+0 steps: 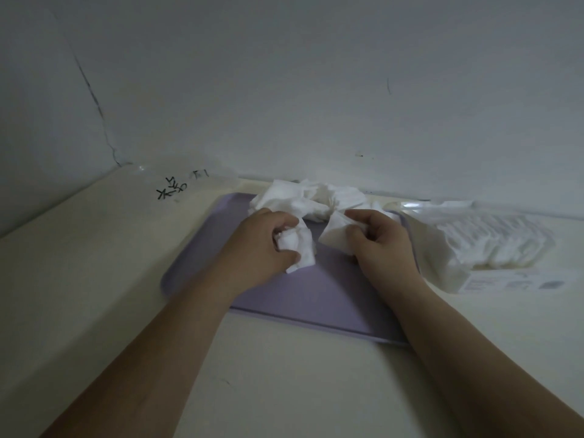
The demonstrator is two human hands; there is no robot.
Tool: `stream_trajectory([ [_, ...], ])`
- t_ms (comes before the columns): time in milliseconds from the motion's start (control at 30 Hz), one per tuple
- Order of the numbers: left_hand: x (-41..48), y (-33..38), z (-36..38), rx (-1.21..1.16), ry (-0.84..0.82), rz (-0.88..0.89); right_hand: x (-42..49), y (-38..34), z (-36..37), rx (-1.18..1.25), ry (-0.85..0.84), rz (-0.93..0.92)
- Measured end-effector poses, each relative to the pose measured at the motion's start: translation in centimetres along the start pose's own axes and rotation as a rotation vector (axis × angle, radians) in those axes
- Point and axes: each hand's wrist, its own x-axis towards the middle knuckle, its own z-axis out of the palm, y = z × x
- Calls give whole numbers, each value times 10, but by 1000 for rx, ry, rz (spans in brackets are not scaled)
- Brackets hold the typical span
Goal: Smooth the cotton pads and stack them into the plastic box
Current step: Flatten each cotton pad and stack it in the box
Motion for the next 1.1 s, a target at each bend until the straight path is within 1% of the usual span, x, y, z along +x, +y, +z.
stream_trajectory([
  [67, 0, -1, 0, -39, -56, -51, 0, 1, 0, 1, -6, 13],
  [133, 0, -2, 0, -41, -70, -78, 0, 3, 0, -2, -14, 18],
  [267, -2, 4, -3, -134, -6, -65, 1, 4, 1, -6, -18, 9],
  [300, -2, 8, -5, -205, 10, -76, 1, 4, 1, 0, -14, 6],
  [367, -3, 15, -10, -450, 26, -117, 0, 4, 1, 32, -7, 10],
  [433, -3, 20, -12, -705, -3, -152, -1, 2, 2, 86, -17, 20],
  [500, -5, 23, -9, -829, -67, -161, -1, -1, 3, 199, -66, 43],
  [533, -5, 22, -6, -831, -90, -157, -2, -3, 4, 284, -108, 64],
  [600, -6, 19, -1, -705, -106, -141, -5, -6, 4, 397, -183, 83],
  [667, -5, 14, 1, -557, -98, -111, -7, -8, 4, 412, -229, 69],
  [767, -3, 10, 2, -497, -100, -82, -8, -10, 3, 441, -257, 45],
  [933, -4, 8, 5, -458, -131, 3, -8, -11, -1, 420, -279, 3],
  [1033, -4, 5, 5, -489, -142, 12, -6, -9, -2, 328, -277, -5],
  [1100, -3, 3, 7, -453, -128, -1, -6, -7, -1, 268, -255, 0],
])
